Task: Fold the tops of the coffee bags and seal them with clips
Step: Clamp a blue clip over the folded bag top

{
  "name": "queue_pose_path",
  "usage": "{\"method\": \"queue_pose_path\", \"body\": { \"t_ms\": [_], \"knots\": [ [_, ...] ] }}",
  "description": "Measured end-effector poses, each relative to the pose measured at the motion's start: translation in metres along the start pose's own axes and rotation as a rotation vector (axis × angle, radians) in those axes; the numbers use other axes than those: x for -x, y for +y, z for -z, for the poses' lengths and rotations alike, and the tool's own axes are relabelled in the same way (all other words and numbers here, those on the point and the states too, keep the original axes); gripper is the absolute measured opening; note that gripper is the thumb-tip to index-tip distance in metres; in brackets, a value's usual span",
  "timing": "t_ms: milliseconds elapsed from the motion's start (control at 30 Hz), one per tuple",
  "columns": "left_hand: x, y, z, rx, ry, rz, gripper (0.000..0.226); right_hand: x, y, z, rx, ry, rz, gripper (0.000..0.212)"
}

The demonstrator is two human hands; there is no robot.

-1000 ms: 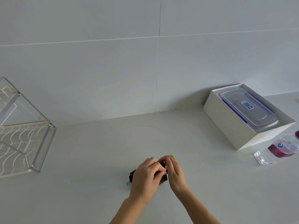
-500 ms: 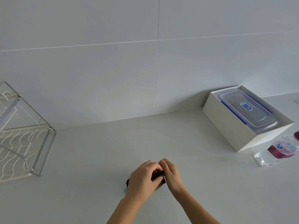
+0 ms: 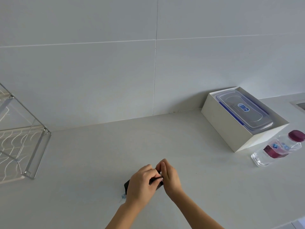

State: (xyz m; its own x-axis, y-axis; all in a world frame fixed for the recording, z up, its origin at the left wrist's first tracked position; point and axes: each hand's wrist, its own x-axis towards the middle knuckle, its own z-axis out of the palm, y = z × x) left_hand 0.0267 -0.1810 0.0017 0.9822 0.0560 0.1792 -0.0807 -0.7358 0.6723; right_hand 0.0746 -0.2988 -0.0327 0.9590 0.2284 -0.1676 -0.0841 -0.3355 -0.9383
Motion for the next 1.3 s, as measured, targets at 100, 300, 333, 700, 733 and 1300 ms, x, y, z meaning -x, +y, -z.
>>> {"method": "queue_pose_path", "body": {
  "t_ms": [100, 300, 333, 700, 733, 1300],
  "knots": [
    [-0.008, 0.0, 0.006, 0.021, -0.027, 0.029, 0.008, -0.007, -0.004, 0.002, 0.009, -0.022, 0.004, 0.029],
    [-0.021, -0.03, 0.044, -0.076, 0.029, 0.044, 0.03, -0.012, 0.003, 0.011, 0.001, -0.221, -0.032, 0.028],
    [-0.022, -0.041, 0.051, -0.105, 0.067, 0.09, 0.043, -0.01, 0.005, 0.011, 0.016, -0.253, -0.051, 0.026],
    [0.007, -0.08, 0.043, 0.712, 0.087, 0.87, 0.054, -0.008, -0.007, -0.002, 0.09, -0.35, -0.141, 0.026],
    [0.01, -0.082, 0.042, 0.749, 0.052, 0.87, 0.049, -0.008, -0.008, -0.001, 0.093, -0.371, -0.157, 0.026],
    [0.015, -0.08, 0.127, 0.858, -0.105, 0.591, 0.039, -0.017, -0.077, -0.044, 0.041, -0.429, -0.246, 0.031]
  ]
}}
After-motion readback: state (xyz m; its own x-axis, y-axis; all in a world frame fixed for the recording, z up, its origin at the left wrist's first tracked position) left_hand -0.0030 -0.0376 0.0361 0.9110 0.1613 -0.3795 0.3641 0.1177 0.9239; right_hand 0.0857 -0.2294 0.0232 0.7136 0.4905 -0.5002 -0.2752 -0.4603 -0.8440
